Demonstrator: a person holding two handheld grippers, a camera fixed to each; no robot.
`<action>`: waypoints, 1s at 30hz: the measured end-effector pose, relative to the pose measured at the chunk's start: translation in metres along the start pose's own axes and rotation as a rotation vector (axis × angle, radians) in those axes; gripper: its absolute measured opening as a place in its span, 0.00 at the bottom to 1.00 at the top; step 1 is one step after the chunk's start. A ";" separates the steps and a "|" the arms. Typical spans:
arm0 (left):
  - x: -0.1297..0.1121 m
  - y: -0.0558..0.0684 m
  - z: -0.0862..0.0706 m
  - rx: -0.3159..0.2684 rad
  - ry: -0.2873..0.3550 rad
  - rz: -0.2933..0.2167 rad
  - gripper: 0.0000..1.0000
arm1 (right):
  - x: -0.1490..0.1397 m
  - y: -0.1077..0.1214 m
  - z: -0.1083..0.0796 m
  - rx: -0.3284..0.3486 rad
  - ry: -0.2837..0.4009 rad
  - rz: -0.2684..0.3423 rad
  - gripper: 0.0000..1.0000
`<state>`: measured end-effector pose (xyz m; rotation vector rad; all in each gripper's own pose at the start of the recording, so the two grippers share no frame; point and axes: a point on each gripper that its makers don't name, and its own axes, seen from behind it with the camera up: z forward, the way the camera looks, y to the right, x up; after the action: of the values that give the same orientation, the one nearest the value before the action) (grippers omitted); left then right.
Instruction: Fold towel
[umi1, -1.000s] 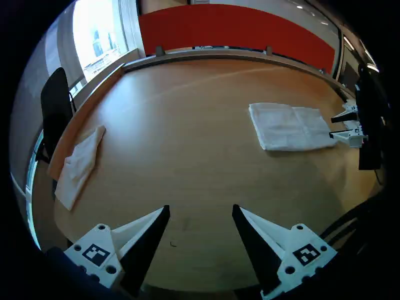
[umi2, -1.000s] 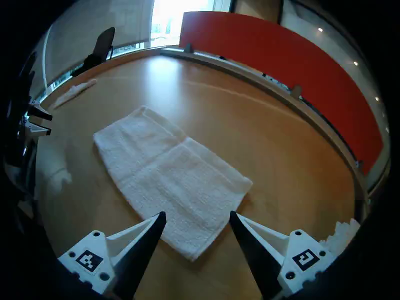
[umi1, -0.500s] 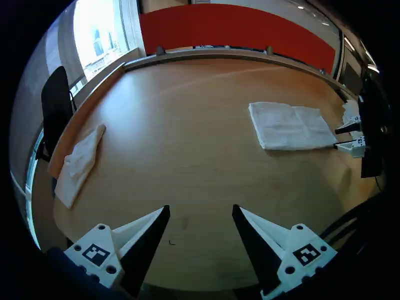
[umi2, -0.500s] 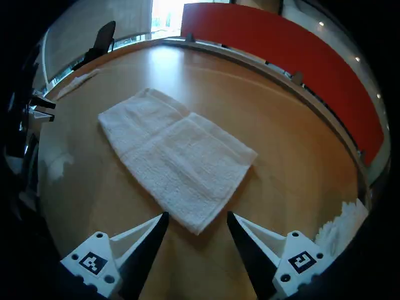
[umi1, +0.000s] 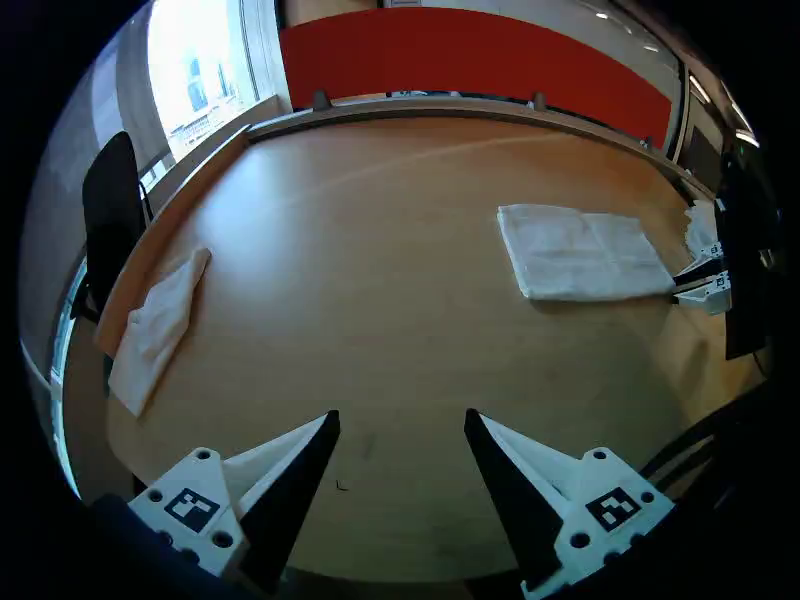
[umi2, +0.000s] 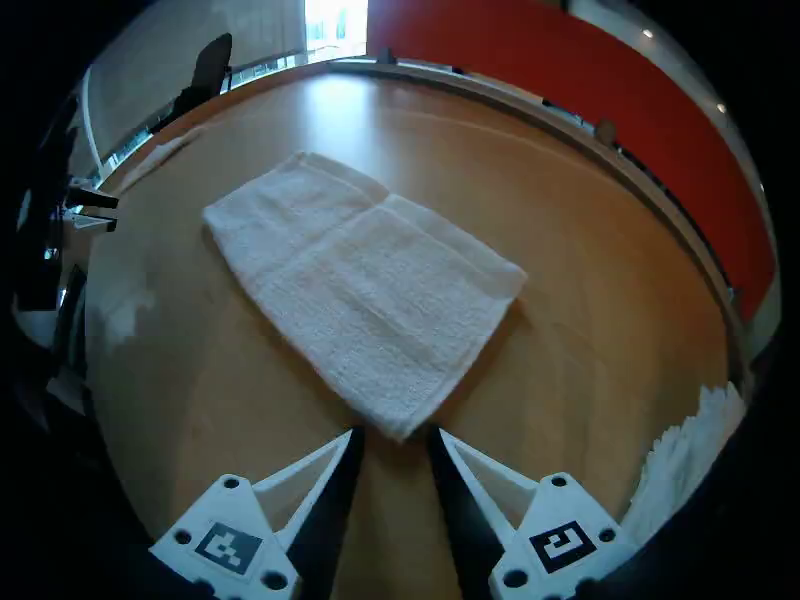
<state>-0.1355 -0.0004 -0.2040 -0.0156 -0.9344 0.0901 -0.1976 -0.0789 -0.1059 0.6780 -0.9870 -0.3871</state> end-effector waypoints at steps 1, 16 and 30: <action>0.000 0.000 0.000 0.000 0.000 0.000 0.93 | 0.000 0.001 0.000 0.000 0.000 0.003 0.42; 0.002 -0.001 0.000 -0.001 0.002 0.001 0.93 | 0.002 0.000 0.001 0.013 0.021 0.010 0.03; 0.008 0.000 0.002 -0.009 0.013 -0.015 0.92 | 0.020 0.003 -0.013 0.004 0.072 0.018 0.03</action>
<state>-0.1324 0.0008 -0.1958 -0.0177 -0.9215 0.0717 -0.1763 -0.0837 -0.0961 0.6815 -0.9253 -0.3434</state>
